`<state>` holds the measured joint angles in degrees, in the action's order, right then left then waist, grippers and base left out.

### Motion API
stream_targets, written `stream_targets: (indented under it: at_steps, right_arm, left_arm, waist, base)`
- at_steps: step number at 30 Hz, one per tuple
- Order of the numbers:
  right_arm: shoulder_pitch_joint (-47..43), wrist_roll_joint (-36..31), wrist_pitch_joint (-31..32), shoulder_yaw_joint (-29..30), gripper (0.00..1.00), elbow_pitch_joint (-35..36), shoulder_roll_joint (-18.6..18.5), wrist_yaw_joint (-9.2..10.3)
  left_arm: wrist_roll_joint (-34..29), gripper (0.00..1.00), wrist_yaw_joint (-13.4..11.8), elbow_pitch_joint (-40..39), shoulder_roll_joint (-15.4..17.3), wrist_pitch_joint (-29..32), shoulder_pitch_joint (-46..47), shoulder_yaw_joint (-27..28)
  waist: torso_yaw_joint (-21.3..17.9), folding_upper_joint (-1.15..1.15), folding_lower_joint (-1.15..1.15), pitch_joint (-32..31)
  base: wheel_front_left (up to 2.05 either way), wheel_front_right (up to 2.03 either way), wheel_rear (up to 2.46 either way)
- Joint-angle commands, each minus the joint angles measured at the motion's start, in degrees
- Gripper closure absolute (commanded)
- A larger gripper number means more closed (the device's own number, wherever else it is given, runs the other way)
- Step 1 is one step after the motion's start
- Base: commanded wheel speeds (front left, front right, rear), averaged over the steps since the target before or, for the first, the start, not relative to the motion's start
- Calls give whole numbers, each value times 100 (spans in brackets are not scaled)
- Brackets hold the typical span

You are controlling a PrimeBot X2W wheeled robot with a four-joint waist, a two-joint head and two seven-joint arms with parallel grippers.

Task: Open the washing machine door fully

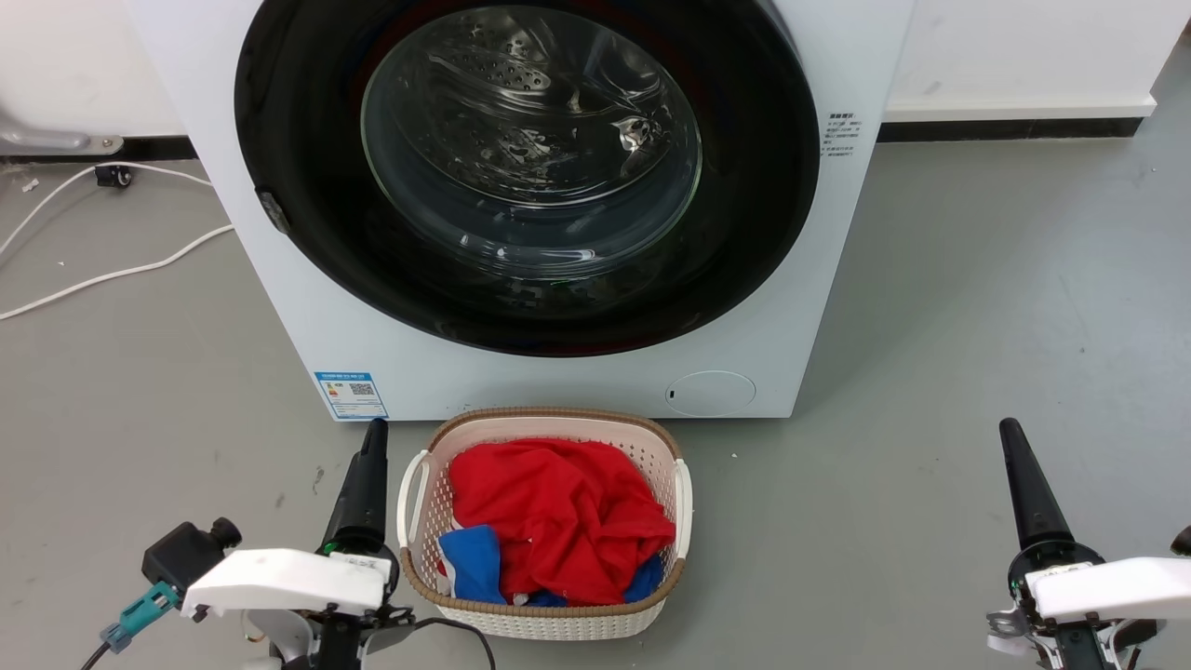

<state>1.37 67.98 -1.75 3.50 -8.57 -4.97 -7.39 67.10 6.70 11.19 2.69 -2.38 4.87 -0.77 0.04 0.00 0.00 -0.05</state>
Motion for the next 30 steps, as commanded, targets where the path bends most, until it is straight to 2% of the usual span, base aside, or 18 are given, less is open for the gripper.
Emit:
stream_targets:
  at_steps: [1, 15, 30]
  right_arm:
    - [60, -210, -43, 9, 0, 129, -11, -5]
    - [-7, -2058, -94, -86, 0, 297, -73, -7]
    - [-87, -3386, -10, -230, 0, 527, -180, -10]
  left_arm:
    - [-228, 0, -19, -116, 16, -54, 157, -45]
    - [-2022, 0, -220, -188, 18, -321, 158, -311]
    - [-3713, 0, -436, -181, 127, -570, 185, -527]
  waist:
    - [3, 0, 0, 0]
    - [-5, 0, 0, -1]
    - [-11, 0, 0, -7]
  base:
    - [0, 0, 0]
    - [0, 0, 0]
    - [0, 0, 0]
